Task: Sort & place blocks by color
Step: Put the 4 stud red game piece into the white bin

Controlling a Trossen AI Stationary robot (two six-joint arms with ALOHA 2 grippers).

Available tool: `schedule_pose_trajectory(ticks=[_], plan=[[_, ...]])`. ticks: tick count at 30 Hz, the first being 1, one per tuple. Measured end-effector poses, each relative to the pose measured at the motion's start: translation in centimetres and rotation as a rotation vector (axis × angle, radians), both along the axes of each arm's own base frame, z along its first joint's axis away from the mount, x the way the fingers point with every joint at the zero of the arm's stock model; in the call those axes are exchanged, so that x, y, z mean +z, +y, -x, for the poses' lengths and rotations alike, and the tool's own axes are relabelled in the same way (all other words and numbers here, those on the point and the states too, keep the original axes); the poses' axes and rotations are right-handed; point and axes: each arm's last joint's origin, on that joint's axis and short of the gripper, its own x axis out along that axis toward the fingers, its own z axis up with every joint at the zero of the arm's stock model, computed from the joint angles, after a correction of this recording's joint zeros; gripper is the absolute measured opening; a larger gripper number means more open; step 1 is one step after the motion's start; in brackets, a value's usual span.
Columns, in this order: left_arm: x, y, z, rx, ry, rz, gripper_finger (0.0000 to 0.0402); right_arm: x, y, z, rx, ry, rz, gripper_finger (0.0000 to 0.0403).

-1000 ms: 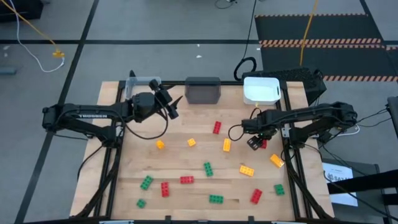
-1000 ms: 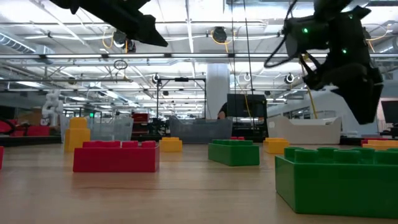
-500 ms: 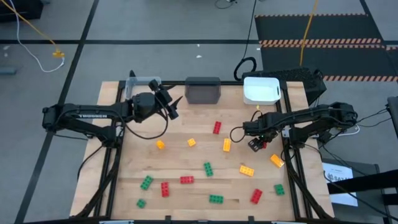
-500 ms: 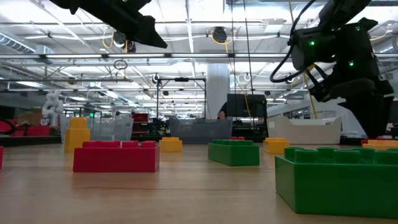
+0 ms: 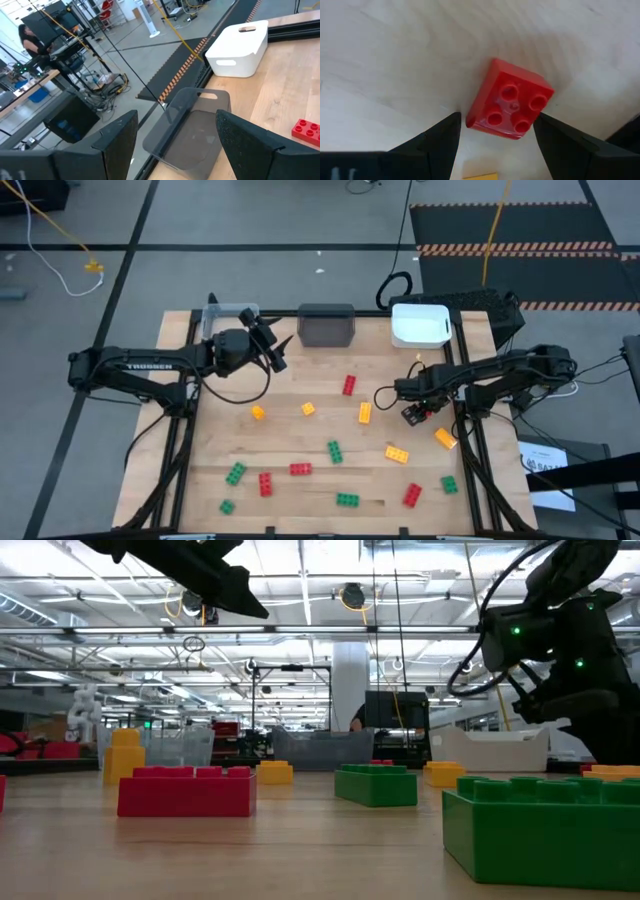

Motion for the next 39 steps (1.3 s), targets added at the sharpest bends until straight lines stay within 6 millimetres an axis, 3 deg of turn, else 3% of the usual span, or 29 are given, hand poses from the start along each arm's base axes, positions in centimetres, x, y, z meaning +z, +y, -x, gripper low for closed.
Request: schedule_pose_trajectory(ticks=[21,26,35,39], plan=[[0.0,0.0,0.0,0.0,0.0,-0.002,0.0269,1.1,-1.1,0.4,-0.08,-0.1,0.066,0.0261],[0.0,0.0,0.0,0.0,0.0,-0.002,0.0269,1.1,-1.1,0.5,-0.054,-0.096,0.062,0.023],[0.0,0.0,0.0,0.0,0.0,-0.002,0.0269,1.2,-1.1,0.8,0.005,-0.063,0.049,0.0125],[0.0,0.0,0.0,0.0,0.0,-0.002,0.0269,1.2,-1.1,0.8,0.04,-0.064,0.045,0.0117]])
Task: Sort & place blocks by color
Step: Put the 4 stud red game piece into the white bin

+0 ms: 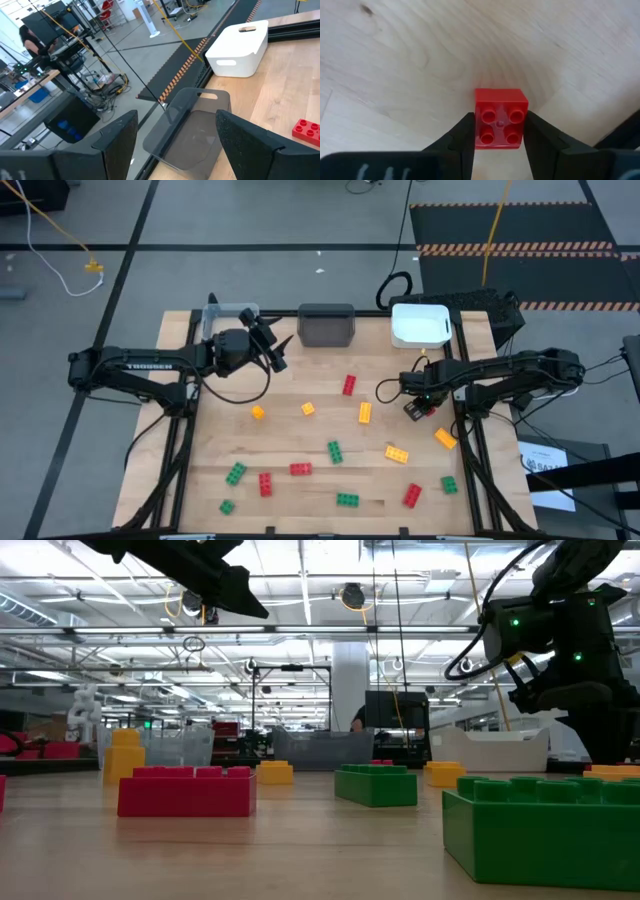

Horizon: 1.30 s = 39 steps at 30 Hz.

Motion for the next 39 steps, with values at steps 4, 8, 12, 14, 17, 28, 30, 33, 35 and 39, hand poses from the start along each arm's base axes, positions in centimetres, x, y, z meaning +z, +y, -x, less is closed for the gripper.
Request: schedule_pose_trajectory(ticks=[4,8,12,14,17,28,30,33,35,39], plan=[[0.0,0.0,0.0,0.0,0.0,-0.001,0.0269,0.3,-0.2,-0.2,0.04,-0.01,0.001,0.0117],[0.1,0.0,0.0,-0.002,-0.009,-0.008,0.0269,2.4,-1.0,-1.7,0.086,-0.077,0.076,0.012],[0.1,0.0,0.0,-0.002,-0.01,-0.009,0.0269,6.1,-2.5,-3.6,0.155,-0.148,0.235,0.0119],[0.1,0.0,0.0,-0.002,-0.01,-0.009,0.0269,8.2,-3.5,-4.3,0.184,-0.176,0.339,0.0118],[0.1,0.0,0.0,-0.004,-0.003,-0.016,0.0269,10.8,-5.4,-4.8,0.197,-0.192,0.492,0.012],[0.1,0.0,0.0,-0.006,0.003,-0.022,0.0269,12.3,-13.9,-1.9,0.029,-0.202,0.603,0.0121],[0.1,0.0,0.0,-0.007,0.007,-0.027,0.0269,12.0,-15.0,-1.3,-0.012,-0.207,0.593,0.0121],[0.1,0.0,0.0,-0.006,0.008,-0.028,0.0269,11.5,-16.3,-0.5,-0.056,-0.185,0.568,0.0122],[0.1,0.0,0.0,-0.006,0.009,-0.028,0.0269,11.1,-16.8,-0.2,-0.077,-0.166,0.553,0.0123],[0.1,0.0,0.0,-0.005,0.009,-0.028,0.0269,10.3,-17.6,0.2,-0.103,-0.131,0.52,0.0129]])
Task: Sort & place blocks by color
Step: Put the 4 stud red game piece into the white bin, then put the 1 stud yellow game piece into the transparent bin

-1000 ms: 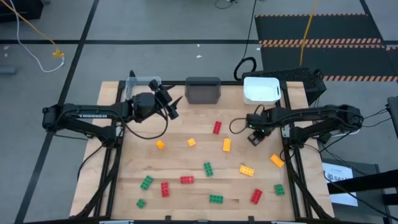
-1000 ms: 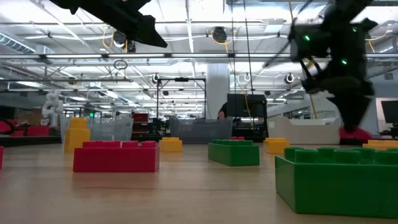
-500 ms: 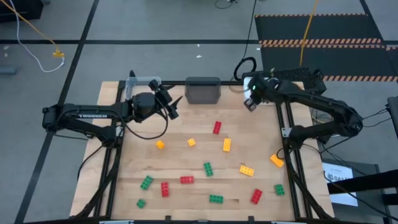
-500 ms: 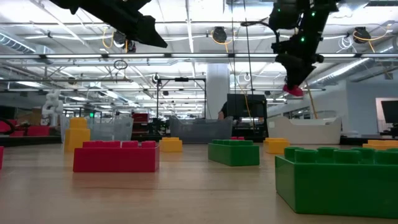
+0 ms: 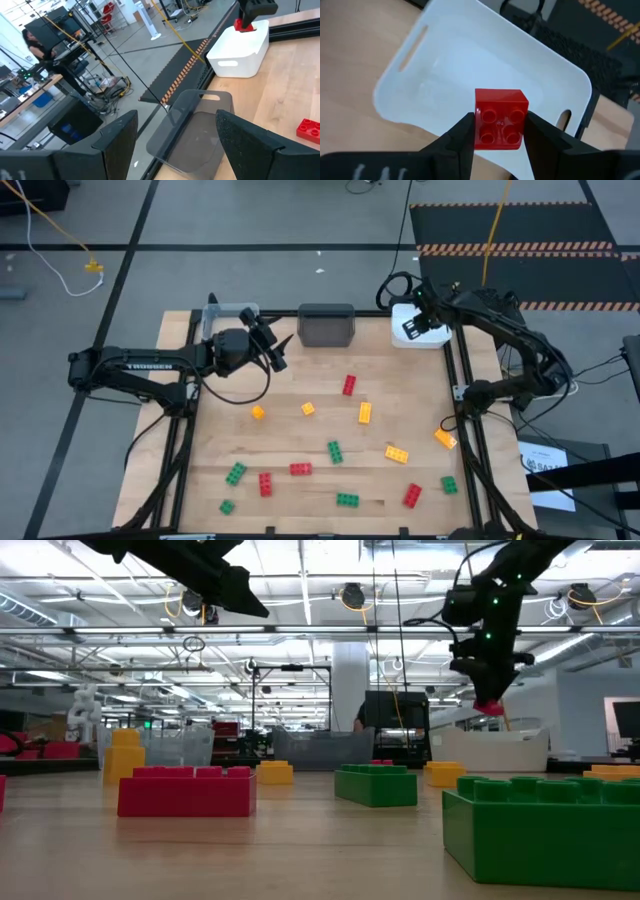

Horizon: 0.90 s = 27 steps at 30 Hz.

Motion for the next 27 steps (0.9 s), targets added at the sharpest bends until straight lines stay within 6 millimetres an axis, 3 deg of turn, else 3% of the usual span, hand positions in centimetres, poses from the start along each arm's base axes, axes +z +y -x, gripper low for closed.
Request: schedule_pose_trajectory(ticks=[9,20,27], plan=[[-0.1,0.0,0.0,0.002,0.003,0.007,0.0269,-0.7,-0.7,0.2,-0.022,0.008,-0.029,0.0149],[-0.1,0.0,0.0,0.002,0.002,0.009,0.0269,-0.7,-0.9,0.1,-0.007,0.009,-0.014,0.0237],[-0.2,0.0,0.0,0.002,0.01,0.011,0.0269,-0.3,-0.1,-1.2,0.096,-0.051,-0.01,0.0251]])
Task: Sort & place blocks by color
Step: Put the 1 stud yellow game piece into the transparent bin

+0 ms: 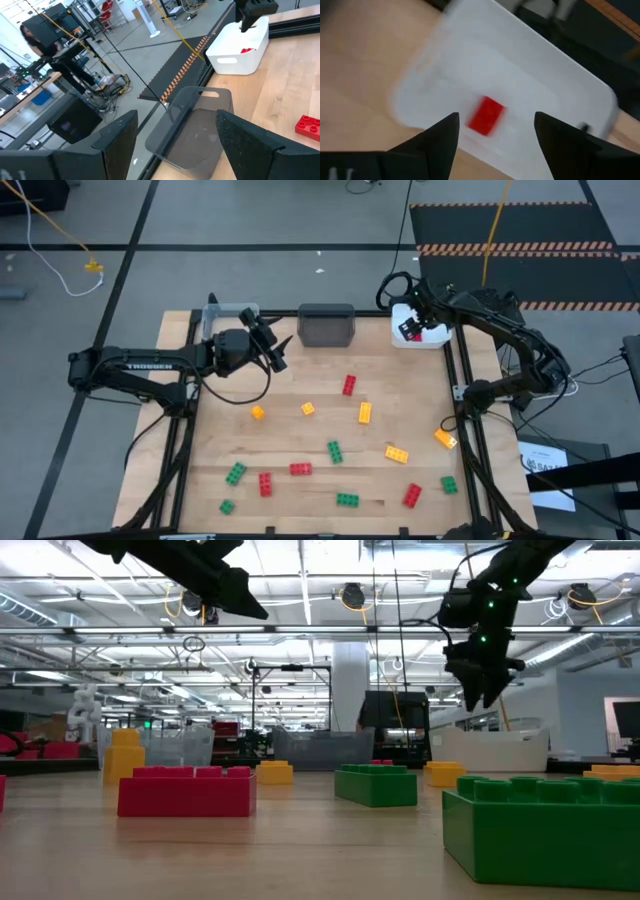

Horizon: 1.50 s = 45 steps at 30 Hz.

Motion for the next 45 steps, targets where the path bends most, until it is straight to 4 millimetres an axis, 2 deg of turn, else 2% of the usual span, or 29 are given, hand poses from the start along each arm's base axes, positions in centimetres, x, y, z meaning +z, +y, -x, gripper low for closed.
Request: schedule_pose_trajectory(ticks=[4,8,14,19,26,30,35,45], plan=[[0.0,0.1,0.0,0.003,0.0,0.0,0.0269,1.2,1.2,-1.7,0.117,-0.144,0.031,0.0251],[0.0,0.4,0.1,0.015,-0.002,0.001,0.0269,1.9,3.5,-3.9,0.252,-0.236,0.037,0.0251],[0.0,0.5,0.1,0.021,-0.007,0.005,0.0269,1.6,8.3,-7.1,0.487,-0.228,-0.028,0.0251],[0.0,0.5,0.1,0.021,-0.005,0.006,0.0269,1.6,12.6,-8.8,0.737,-0.201,-0.03,0.0251],[-0.1,0.4,0.1,0.025,-0.007,0.022,0.0269,1.0,16.1,-10.0,0.781,-0.213,-0.091,0.0251],[-0.6,0.3,0.2,0.007,0.009,0.077,0.0269,0.0,17.7,-10.4,0.823,-0.152,-0.118,0.0251],[-1.9,-0.3,0.5,-0.043,0.064,0.239,0.0269,-1.1,18.8,-11.0,0.822,-0.101,-0.156,0.0251],[-5.0,-3.4,2.4,-0.046,0.346,0.542,0.0269,-1.4,19.7,-11.2,0.891,-0.088,-0.146,0.0251]])
